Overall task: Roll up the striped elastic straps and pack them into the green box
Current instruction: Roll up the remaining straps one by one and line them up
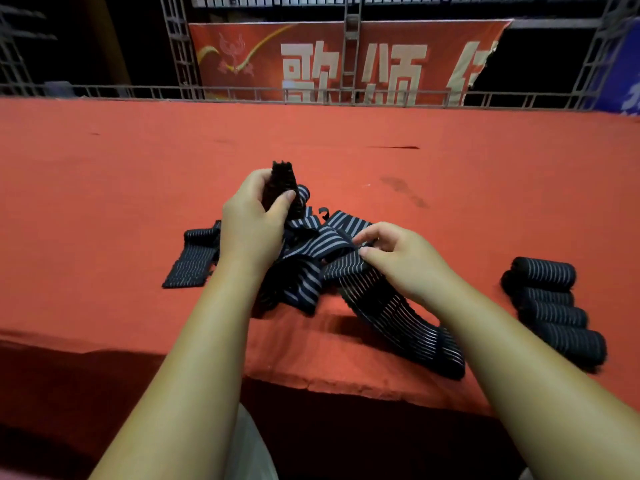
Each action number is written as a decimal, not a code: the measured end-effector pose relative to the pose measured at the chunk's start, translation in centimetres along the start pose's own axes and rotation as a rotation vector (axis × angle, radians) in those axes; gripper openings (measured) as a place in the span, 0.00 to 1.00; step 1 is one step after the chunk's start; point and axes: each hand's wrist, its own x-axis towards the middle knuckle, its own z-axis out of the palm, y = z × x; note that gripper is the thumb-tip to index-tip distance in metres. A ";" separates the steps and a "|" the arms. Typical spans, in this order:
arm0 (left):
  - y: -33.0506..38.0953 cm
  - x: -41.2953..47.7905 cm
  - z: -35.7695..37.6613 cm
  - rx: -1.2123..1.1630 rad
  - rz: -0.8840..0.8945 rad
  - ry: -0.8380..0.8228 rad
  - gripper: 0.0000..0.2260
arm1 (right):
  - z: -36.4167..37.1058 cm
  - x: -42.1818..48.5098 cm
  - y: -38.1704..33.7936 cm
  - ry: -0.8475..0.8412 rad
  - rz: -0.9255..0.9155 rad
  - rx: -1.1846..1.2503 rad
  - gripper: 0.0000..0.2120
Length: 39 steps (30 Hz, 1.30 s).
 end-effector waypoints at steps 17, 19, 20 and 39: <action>16.6 11.5 -12.2 -0.217 0.083 0.118 0.09 | -5.8 -0.7 -11.3 0.086 -0.030 0.660 0.05; 17.9 11.4 -12.7 -0.239 0.074 0.081 0.08 | -6.6 -1.3 -12.5 0.105 -0.070 0.680 0.03; 18.4 11.2 -13.0 -0.236 0.074 0.063 0.07 | -6.9 -1.6 -13.0 0.109 -0.089 0.668 0.05; 22.2 3.0 -8.9 -0.186 0.201 -0.174 0.14 | -11.3 -5.3 -17.6 0.121 -0.131 0.864 0.10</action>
